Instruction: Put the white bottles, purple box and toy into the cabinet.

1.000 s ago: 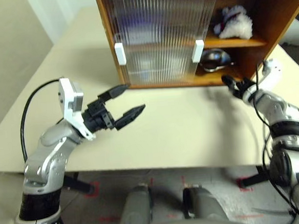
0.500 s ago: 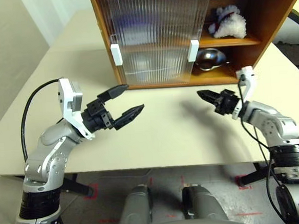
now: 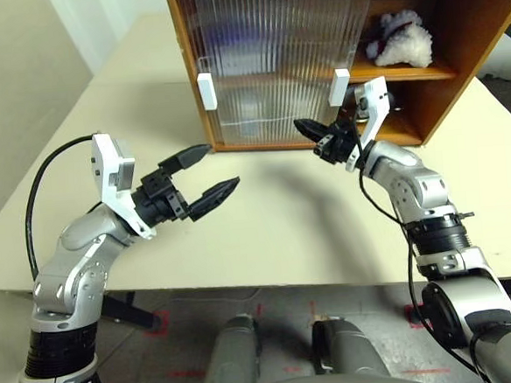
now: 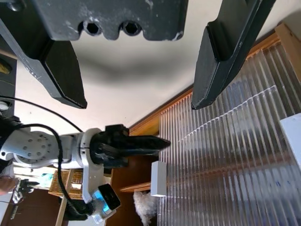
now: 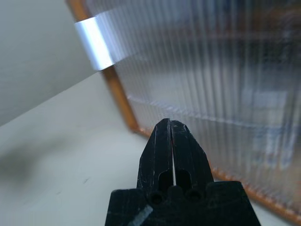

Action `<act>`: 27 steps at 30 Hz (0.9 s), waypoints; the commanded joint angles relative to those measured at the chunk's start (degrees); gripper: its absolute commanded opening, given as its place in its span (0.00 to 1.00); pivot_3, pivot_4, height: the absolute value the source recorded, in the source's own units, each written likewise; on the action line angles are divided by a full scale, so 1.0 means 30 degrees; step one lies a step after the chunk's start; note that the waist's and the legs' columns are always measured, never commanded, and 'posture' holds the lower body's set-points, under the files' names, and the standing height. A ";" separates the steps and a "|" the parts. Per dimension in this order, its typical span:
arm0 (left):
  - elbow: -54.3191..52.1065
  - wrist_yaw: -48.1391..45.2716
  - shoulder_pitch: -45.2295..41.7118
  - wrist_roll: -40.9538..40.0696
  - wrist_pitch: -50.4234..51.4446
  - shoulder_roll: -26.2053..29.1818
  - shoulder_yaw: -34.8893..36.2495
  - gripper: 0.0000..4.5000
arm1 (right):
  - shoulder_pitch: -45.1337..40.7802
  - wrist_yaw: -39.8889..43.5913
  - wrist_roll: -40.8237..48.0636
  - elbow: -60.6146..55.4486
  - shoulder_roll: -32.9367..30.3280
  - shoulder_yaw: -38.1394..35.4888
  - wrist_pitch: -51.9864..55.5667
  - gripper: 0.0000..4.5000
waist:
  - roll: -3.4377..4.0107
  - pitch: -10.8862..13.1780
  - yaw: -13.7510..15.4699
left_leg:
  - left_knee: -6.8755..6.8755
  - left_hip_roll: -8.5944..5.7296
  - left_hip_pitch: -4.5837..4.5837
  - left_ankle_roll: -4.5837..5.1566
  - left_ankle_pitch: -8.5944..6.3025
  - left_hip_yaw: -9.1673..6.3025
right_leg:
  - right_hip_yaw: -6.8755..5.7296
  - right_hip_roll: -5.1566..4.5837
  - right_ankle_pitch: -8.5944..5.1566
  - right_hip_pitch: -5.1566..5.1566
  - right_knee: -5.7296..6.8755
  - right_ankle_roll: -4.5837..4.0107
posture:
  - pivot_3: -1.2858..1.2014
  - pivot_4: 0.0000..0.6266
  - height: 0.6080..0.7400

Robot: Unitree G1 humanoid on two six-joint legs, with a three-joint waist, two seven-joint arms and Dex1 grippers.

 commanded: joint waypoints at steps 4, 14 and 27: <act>-0.0133 0.0000 0.0079 0.0201 0.0066 0.0137 -0.0211 1.00 | -0.1183 -0.1457 -0.1040 0.2701 0.0026 -0.0961 -0.2813 0.01 | 0.0000 0.0000 0.0009 | -0.0005 0.0000 -0.0004 -0.0002 0.0001 0.0009 | 0.0003 0.0002 0.0016 -0.0011 0.0007 0.0026 | 0.61 0.07 1.00; -0.0321 0.0171 0.0029 0.0092 0.0235 0.0104 -0.0329 1.00 | -0.1154 -0.2669 -0.1661 0.3695 -0.0759 -0.1904 -0.4609 0.01 | 0.0001 0.0001 -0.0016 | 0.0002 0.0000 0.0000 -0.0002 0.0004 0.0012 | 0.0008 0.0004 0.0015 -0.0009 0.0022 0.0025 | 0.61 0.07 1.00; -0.0068 0.0103 -0.0335 0.0122 0.0177 -0.0008 -0.0586 1.00 | -0.0507 -0.4725 -0.2007 0.3749 -0.1815 -0.3043 -0.5245 0.01 | 0.0001 0.0001 0.0054 | 0.0023 0.0000 -0.0001 -0.0003 0.0007 0.0037 | 0.0013 -0.0016 0.0014 0.0000 0.0022 -0.0017 | 0.60 0.07 1.00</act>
